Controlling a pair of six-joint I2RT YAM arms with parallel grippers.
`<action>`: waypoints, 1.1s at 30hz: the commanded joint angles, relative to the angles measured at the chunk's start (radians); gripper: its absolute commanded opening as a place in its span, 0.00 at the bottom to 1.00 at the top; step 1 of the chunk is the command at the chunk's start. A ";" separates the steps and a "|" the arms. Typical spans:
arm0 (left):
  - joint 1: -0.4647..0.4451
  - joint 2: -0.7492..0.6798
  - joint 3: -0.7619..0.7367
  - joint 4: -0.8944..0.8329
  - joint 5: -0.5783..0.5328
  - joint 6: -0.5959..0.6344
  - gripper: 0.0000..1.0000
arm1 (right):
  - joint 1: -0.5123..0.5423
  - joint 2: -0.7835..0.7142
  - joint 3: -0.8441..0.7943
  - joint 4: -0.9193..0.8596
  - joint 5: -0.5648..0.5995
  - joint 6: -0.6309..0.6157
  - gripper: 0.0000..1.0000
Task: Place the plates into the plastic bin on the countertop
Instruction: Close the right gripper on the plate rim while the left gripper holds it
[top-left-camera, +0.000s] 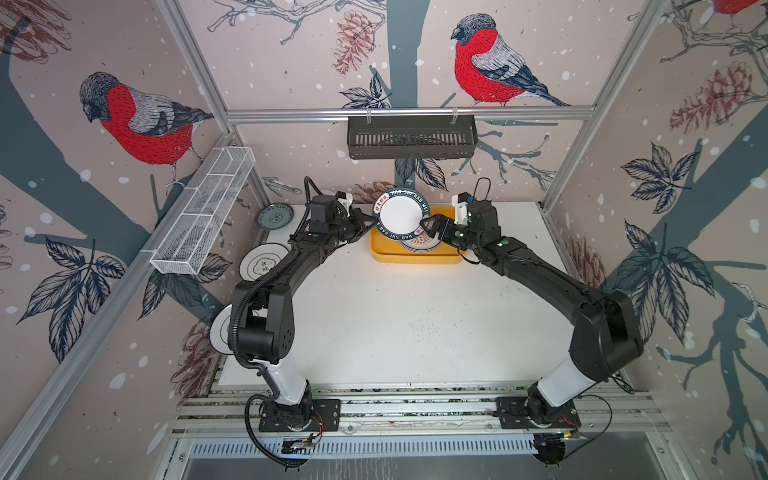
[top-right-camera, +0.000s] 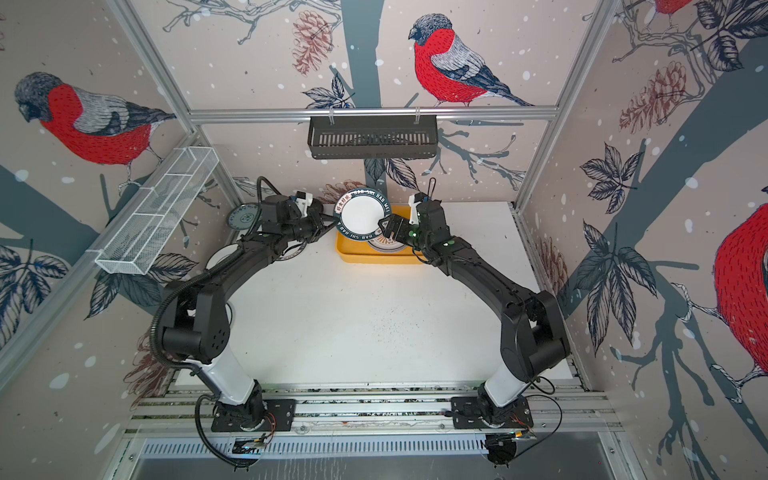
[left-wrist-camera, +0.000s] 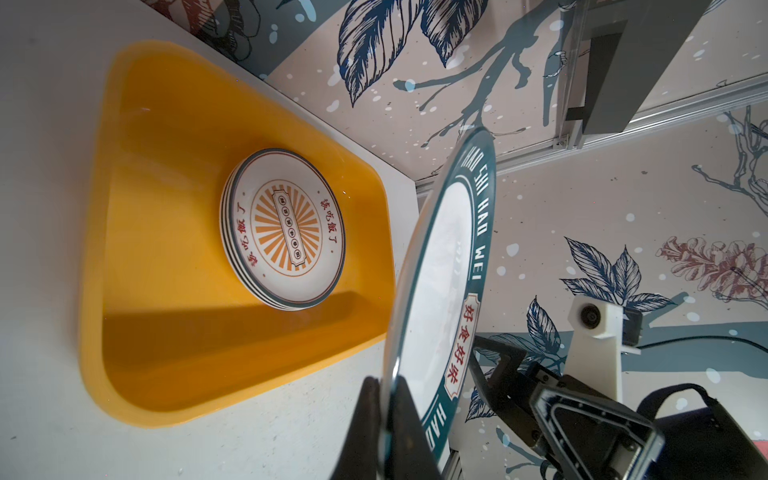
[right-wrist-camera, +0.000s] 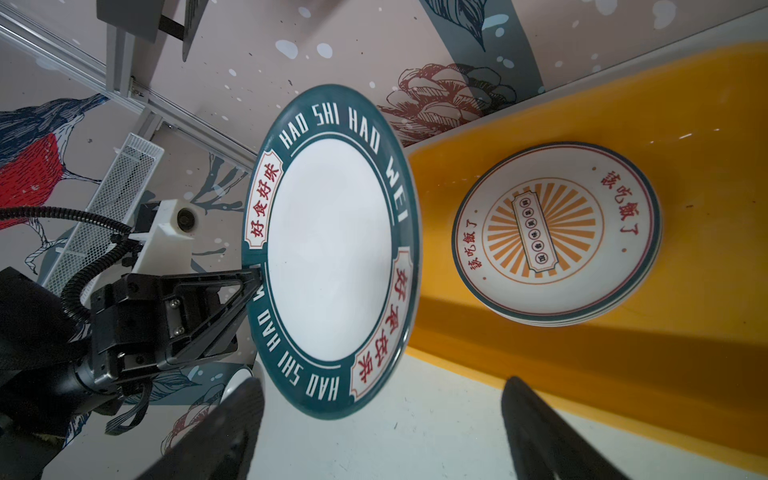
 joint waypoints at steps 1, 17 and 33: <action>-0.009 0.011 0.017 0.095 0.046 -0.030 0.01 | -0.002 0.015 0.001 0.048 -0.018 0.015 0.83; -0.013 0.023 0.019 0.120 0.060 -0.054 0.01 | -0.016 0.055 -0.011 0.126 -0.058 0.075 0.37; -0.018 0.022 0.016 0.127 0.057 -0.060 0.13 | -0.024 0.087 -0.004 0.155 -0.084 0.111 0.05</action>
